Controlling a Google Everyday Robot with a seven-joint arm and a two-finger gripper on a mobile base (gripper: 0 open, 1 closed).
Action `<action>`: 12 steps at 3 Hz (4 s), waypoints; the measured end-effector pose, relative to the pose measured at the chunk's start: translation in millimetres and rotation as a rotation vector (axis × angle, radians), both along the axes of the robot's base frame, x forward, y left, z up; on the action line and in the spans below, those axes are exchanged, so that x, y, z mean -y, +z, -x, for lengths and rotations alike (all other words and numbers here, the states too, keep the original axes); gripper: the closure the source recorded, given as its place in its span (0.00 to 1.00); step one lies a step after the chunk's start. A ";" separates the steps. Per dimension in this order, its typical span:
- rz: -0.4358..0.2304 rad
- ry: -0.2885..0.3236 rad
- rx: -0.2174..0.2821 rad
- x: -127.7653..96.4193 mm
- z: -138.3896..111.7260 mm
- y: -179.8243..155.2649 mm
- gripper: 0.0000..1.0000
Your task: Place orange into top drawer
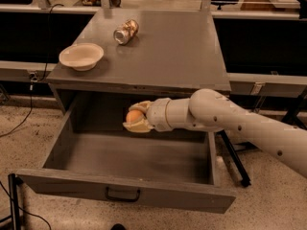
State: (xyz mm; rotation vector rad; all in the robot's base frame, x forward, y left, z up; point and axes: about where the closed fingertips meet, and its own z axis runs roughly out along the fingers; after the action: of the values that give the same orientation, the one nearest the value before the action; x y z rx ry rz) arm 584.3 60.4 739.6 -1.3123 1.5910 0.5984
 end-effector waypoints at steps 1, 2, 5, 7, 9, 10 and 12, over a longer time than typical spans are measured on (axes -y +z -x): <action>-0.022 0.016 0.021 16.6 -6.8 -14.3 1.00; -0.066 0.080 0.006 21.9 -9.3 -32.3 1.00; -0.049 0.201 -0.057 19.2 20.9 -57.6 1.00; -0.022 0.214 -0.084 16.1 26.0 -75.9 1.00; 0.071 0.217 -0.191 17.8 38.5 -122.6 1.00; 0.071 0.221 -0.191 15.7 39.3 -122.8 0.81; 0.070 0.228 -0.194 12.2 40.9 -124.0 0.36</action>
Offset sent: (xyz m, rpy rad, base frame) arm 0.0123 -0.0331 -0.0505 0.1138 0.0116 0.1485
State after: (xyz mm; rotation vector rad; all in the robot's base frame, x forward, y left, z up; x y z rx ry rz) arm 543.4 48.2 615.6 -1.5397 1.6408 0.8383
